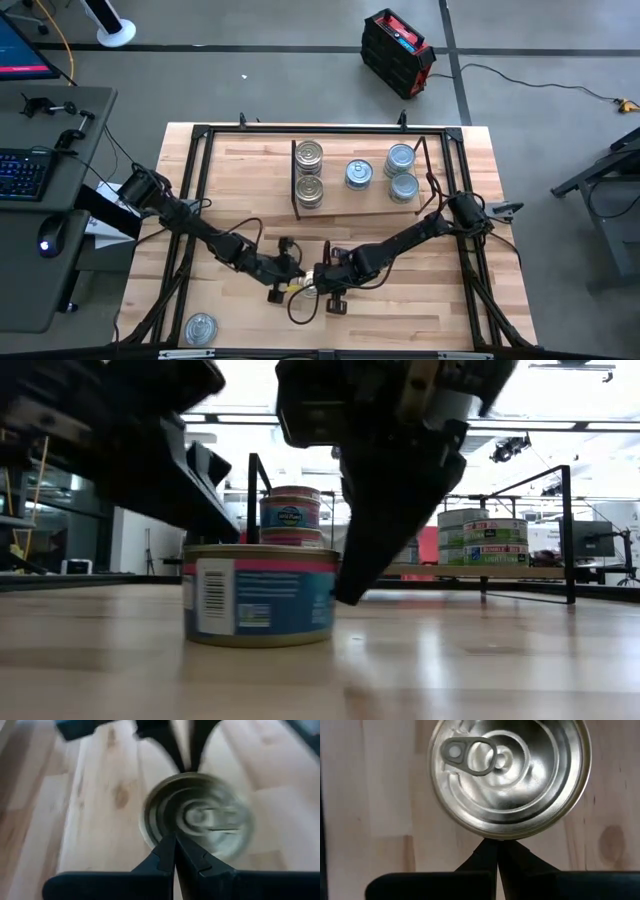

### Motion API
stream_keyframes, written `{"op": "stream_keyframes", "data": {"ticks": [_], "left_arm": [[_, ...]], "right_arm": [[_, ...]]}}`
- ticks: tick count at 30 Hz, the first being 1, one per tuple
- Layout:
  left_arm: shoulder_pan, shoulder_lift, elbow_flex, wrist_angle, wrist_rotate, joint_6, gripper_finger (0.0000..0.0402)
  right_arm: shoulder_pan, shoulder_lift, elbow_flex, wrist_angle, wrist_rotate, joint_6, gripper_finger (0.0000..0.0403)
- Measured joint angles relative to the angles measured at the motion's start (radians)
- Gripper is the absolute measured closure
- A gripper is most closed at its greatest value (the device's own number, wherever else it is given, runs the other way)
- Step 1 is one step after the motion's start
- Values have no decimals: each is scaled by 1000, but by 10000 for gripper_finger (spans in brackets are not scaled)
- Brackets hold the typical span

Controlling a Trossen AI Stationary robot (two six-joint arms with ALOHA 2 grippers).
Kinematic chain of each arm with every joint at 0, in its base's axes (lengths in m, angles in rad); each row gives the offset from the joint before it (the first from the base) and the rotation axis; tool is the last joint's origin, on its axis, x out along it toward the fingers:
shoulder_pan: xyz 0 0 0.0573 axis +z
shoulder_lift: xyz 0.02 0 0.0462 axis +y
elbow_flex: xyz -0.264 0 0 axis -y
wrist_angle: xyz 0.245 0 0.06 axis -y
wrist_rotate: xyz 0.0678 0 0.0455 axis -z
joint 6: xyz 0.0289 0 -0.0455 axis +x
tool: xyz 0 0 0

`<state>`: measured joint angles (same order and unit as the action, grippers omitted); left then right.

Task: Stack canned seafood by type on shelf
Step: Stack the blue-pink tuna can on top of the other blue-pink tuna can on the shelf

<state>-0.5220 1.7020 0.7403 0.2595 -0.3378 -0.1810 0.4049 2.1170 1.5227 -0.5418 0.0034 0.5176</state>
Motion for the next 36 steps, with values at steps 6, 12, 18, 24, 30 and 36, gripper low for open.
{"op": "stream_keyframes", "data": {"ticks": [6,12,18,24,30,36], "left_arm": [[6,10,2,-68,9,-8,402],[5,8,3,-120,5,-17,402],[3,16,-3,-186,12,-20,402],[3,9,-6,-248,-21,-50,401],[3,-116,-5,-510,-38,-168,402],[-58,-310,-5,-671,-51,-375,401]], "right_arm": [[0,0,2,57,0,-1,403],[0,0,78,51,7,-30,403],[-8,-3,137,29,73,-109,403],[-33,-3,147,15,62,-119,403],[-53,-30,203,-68,48,-164,403],[-81,-29,288,-94,20,-343,377]]}}
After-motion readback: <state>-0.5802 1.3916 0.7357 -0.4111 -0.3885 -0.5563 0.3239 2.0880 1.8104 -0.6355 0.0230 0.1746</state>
